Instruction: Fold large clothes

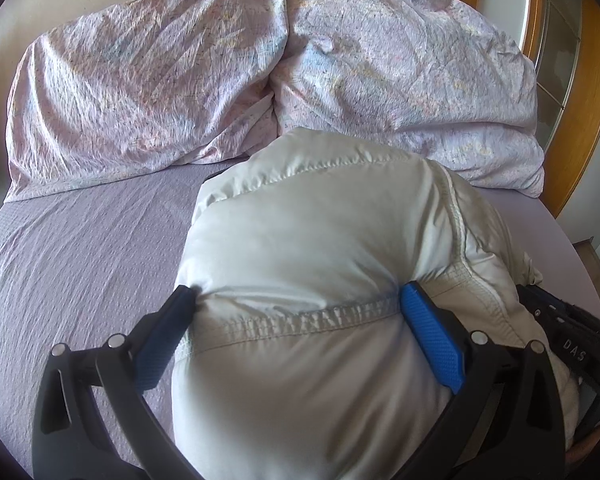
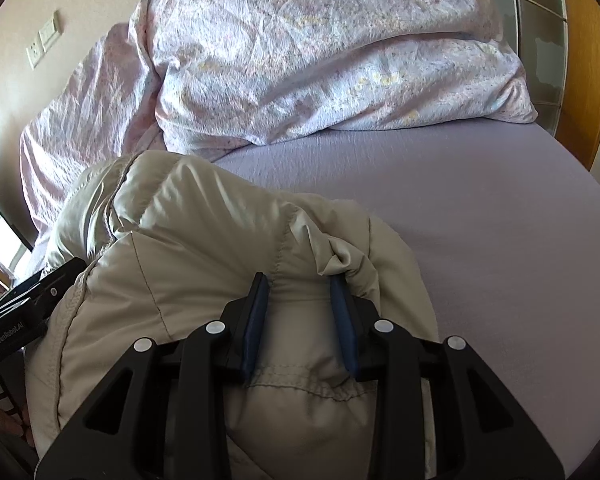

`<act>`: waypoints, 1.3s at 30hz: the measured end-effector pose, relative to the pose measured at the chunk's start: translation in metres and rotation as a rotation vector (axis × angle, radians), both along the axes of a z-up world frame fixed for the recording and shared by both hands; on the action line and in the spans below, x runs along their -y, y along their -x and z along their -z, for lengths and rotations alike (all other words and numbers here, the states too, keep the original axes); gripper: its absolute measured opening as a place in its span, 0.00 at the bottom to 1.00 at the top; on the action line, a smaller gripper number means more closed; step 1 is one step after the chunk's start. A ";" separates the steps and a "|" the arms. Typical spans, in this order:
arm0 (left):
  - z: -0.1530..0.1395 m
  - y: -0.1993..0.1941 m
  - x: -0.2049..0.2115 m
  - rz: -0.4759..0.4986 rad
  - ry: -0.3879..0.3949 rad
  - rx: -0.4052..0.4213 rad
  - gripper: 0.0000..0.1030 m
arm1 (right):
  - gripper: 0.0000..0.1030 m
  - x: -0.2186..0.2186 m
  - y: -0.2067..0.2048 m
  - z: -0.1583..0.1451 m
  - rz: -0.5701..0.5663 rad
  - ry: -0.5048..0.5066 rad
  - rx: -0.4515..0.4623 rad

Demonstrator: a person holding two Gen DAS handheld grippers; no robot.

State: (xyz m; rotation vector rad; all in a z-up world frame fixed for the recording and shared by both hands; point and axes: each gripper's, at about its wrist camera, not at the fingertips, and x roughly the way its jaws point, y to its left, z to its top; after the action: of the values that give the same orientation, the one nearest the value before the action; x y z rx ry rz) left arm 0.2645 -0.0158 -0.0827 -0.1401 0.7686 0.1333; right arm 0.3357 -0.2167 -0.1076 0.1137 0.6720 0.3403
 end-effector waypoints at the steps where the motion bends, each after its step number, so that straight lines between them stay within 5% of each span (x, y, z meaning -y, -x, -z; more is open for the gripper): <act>1: 0.000 0.001 0.000 0.001 0.002 0.000 0.98 | 0.34 0.002 0.001 -0.001 0.004 -0.010 -0.015; 6: 0.000 0.001 -0.002 0.009 0.011 -0.001 0.98 | 0.34 0.016 0.010 0.000 0.025 -0.111 -0.056; 13: 0.000 0.003 -0.005 0.013 0.022 0.000 0.98 | 0.34 0.025 0.036 -0.009 0.016 -0.132 -0.056; 26: 0.000 0.003 -0.004 0.021 0.021 0.004 0.98 | 0.34 0.028 0.037 0.019 -0.022 -0.170 -0.052; 33: -0.010 0.004 -0.007 0.047 0.030 -0.041 0.98 | 0.38 0.044 0.019 0.000 -0.087 -0.237 -0.227; 37: -0.024 0.012 -0.017 0.042 0.055 -0.061 0.98 | 0.91 0.064 0.020 -0.022 -0.069 -0.271 -0.221; 39: -0.029 0.017 -0.024 0.042 0.067 -0.070 0.98 | 0.93 0.075 0.015 -0.027 -0.072 -0.311 -0.253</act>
State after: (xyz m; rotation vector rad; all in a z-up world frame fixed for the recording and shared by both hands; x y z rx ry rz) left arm 0.2476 0.0085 -0.0537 -0.1834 0.8461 0.0726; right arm 0.3202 -0.2917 -0.0808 0.4348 0.8713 0.5038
